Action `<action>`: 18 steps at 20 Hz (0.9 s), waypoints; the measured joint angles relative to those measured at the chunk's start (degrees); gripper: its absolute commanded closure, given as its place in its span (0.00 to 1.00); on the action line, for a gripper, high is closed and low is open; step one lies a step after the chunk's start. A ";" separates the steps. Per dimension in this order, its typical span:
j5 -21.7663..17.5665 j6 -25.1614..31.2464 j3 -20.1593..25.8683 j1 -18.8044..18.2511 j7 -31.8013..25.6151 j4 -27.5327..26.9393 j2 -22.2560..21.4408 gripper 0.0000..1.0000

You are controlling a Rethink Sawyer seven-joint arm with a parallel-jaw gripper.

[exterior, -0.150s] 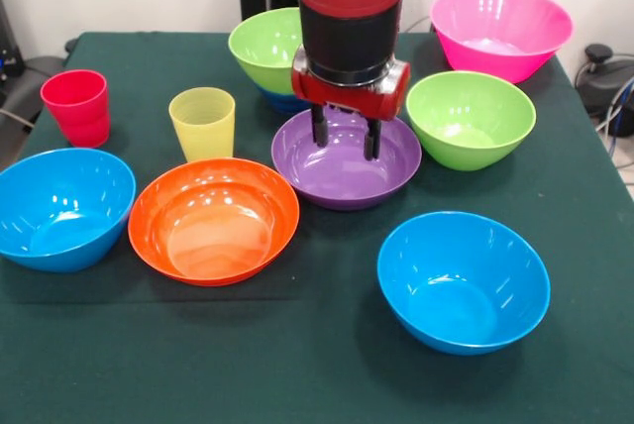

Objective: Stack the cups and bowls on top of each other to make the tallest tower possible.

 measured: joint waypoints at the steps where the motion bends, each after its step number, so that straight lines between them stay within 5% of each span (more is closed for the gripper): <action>1: 0.04 0.15 -0.05 0.06 0.00 -0.31 0.19 0.00; 18: 1.13 1.03 -1.55 0.53 0.00 -2.58 0.90 0.00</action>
